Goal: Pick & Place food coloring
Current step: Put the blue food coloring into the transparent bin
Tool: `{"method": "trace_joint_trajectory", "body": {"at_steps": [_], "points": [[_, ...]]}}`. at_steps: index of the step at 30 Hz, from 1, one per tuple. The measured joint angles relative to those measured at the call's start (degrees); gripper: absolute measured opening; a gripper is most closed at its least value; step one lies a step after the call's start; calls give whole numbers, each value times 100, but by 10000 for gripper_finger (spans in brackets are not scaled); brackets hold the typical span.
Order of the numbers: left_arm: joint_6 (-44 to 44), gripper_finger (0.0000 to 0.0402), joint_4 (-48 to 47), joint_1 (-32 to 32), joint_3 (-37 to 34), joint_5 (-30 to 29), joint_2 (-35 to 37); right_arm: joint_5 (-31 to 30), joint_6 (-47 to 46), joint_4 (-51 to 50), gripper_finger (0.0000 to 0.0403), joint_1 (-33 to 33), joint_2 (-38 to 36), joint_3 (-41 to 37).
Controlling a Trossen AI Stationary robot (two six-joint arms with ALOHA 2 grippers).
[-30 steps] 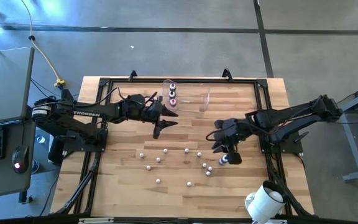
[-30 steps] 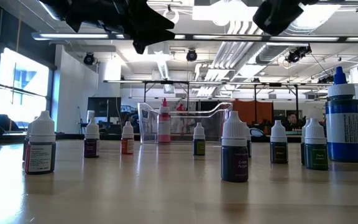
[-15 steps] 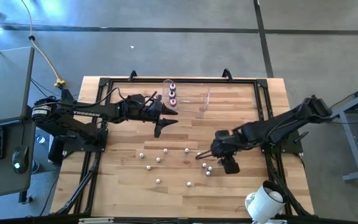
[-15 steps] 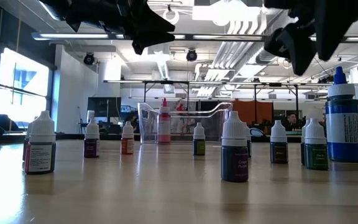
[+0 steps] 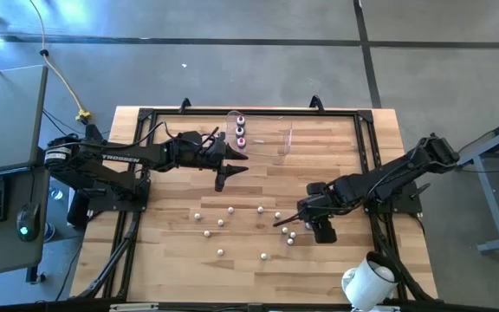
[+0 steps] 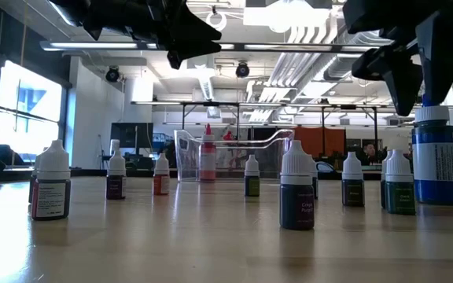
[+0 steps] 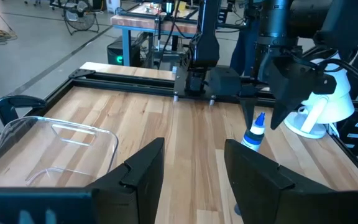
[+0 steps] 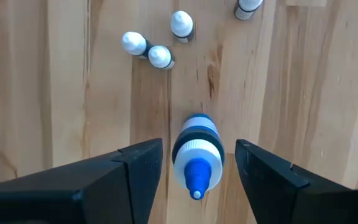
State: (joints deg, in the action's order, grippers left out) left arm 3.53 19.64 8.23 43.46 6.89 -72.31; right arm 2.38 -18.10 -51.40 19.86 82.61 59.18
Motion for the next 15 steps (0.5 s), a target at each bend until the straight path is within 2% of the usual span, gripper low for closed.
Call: {"method": "trace_joint_trajectory", "body": {"at_steps": [9,15], "points": [[-2,165,-2,0,0,5,0,-113,-253,-28,197,203,0,0],[-2,165,-2,0,0,8,0,-442,-307,-30,197,240,-2,0]]}}
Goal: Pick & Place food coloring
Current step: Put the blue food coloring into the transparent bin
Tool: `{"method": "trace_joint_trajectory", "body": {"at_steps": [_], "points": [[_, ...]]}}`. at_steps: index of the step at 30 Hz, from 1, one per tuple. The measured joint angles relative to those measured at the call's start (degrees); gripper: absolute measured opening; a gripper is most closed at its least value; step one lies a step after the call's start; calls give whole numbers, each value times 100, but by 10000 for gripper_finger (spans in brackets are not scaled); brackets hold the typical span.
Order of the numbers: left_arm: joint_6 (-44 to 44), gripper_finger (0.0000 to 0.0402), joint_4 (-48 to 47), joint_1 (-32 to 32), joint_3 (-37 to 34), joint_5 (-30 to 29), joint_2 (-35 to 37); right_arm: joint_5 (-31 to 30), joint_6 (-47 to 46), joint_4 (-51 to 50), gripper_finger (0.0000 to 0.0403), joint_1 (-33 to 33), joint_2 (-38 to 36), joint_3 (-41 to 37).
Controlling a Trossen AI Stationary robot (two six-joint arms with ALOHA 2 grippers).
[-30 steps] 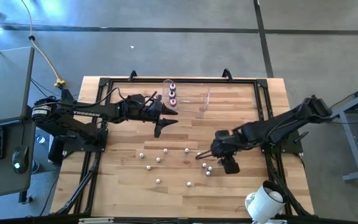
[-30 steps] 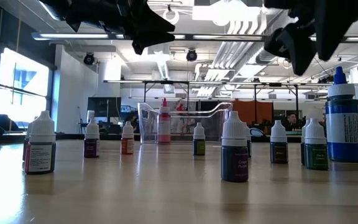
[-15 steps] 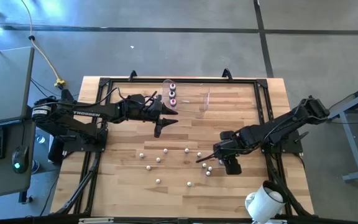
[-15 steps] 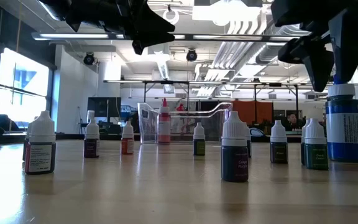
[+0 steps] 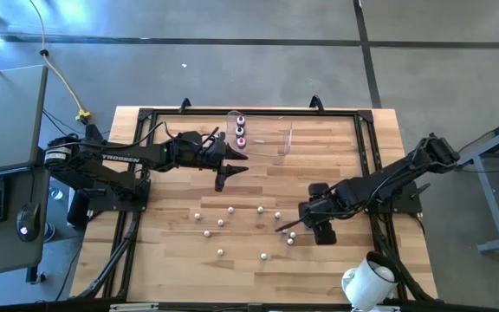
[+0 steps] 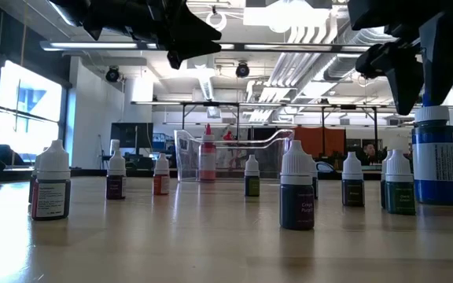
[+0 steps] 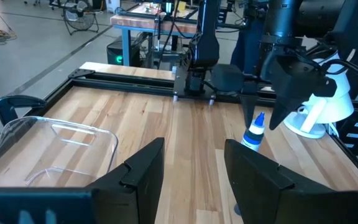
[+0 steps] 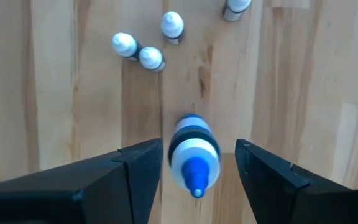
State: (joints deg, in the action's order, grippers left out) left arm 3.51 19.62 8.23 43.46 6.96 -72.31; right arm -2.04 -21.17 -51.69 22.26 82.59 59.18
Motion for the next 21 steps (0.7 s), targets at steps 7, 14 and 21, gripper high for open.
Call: {"method": "trace_joint_trajectory", "body": {"at_steps": [7,14,21], "points": [[4,165,0,0,0,2,0,-36,-219,-1,197,0,0,0],[17,165,0,0,0,4,0,95,-213,-74,197,0,258,0],[15,165,0,0,0,4,0,186,-91,-104,197,0,520,0]]}}
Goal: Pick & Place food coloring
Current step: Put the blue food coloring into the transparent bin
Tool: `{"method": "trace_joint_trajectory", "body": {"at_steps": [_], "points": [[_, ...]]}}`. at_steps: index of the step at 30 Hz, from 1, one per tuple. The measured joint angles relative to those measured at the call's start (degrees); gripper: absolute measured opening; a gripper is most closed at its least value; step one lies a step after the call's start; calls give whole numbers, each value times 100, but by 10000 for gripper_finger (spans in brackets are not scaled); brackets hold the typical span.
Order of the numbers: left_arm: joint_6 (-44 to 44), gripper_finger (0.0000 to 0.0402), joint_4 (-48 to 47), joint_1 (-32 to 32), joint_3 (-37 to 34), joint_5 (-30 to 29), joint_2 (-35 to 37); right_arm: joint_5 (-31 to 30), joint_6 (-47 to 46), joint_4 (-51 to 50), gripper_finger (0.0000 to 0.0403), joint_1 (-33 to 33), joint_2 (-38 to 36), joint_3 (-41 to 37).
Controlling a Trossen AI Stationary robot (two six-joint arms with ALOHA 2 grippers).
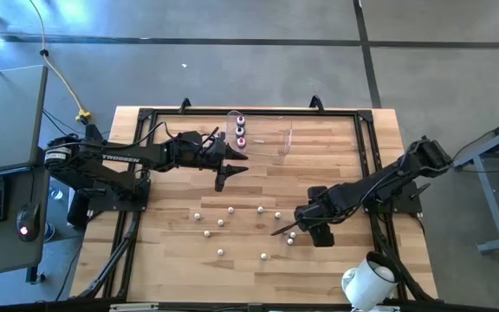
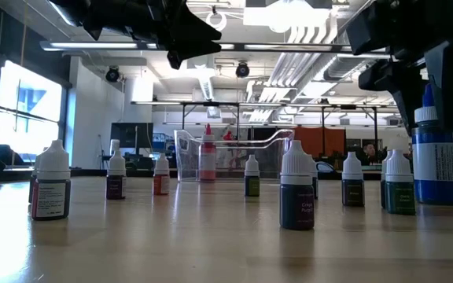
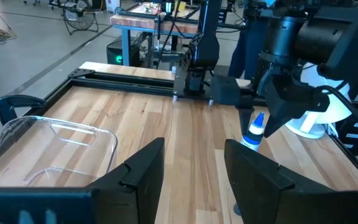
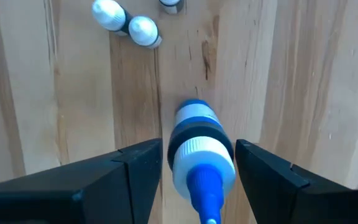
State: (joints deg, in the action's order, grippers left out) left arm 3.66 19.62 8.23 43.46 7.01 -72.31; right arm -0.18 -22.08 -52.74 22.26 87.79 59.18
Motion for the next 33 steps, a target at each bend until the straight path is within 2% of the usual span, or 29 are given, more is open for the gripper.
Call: {"method": "trace_joint_trajectory", "body": {"at_steps": [6,14,18,26,30,33], "points": [[-2,165,0,0,-2,2,0,-147,67,-57,190,-13,-5,0],[109,165,0,0,-2,0,0,-116,93,-79,139,-13,-15,0],[111,165,0,0,-2,0,0,-182,294,7,142,-13,-17,0],[111,165,2,0,-2,-11,0,-1077,1284,527,151,-55,-16,-4],[111,165,15,0,-2,-11,0,-1633,1767,956,146,-296,-17,-4],[111,165,68,0,-2,-13,4,-1820,2319,1408,154,-564,-41,-4]]}}
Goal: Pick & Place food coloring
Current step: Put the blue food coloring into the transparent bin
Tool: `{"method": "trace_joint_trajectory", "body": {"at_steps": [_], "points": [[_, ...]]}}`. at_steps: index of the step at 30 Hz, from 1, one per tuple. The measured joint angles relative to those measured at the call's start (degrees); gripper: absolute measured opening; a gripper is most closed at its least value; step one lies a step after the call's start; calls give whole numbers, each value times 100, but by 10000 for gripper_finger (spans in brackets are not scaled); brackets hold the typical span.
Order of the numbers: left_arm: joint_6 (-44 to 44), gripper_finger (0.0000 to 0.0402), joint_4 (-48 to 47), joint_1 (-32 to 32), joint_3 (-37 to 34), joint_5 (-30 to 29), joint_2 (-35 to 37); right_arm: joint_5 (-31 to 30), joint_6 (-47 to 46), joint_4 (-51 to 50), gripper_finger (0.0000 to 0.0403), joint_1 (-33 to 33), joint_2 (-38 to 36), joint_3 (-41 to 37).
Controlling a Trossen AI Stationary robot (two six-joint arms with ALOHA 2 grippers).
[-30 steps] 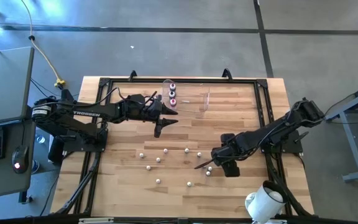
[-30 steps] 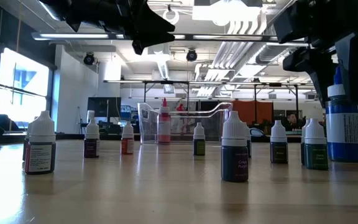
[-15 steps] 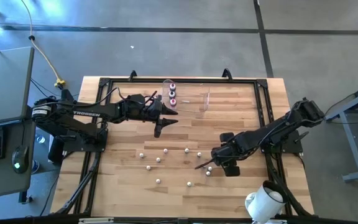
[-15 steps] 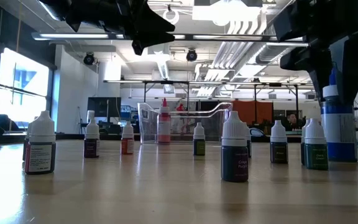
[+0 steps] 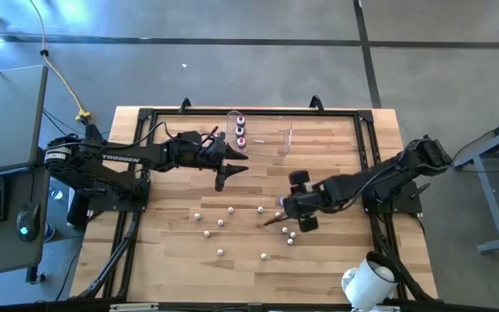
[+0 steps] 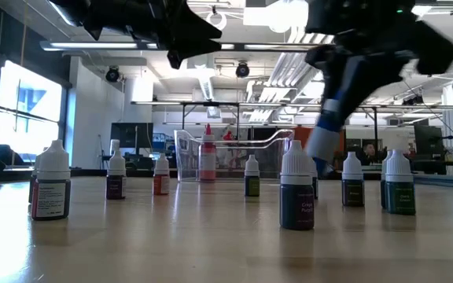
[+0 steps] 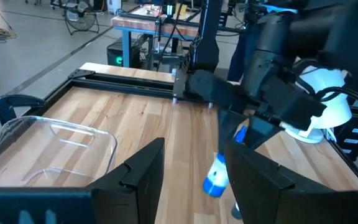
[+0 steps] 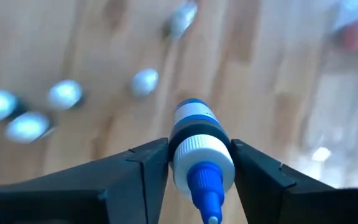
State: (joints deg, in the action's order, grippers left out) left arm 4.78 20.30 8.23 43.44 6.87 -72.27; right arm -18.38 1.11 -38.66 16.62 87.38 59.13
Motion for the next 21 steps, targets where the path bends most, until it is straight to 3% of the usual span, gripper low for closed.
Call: {"method": "trace_joint_trajectory", "body": {"at_steps": [10,16,21], "points": [[0,165,59,0,0,2,8,-211,667,445,157,-1661,-38,701],[-39,165,60,0,0,4,11,835,1636,827,157,-2947,71,1368],[-42,165,59,0,0,0,11,1322,1767,576,157,-3777,874,2144]]}}
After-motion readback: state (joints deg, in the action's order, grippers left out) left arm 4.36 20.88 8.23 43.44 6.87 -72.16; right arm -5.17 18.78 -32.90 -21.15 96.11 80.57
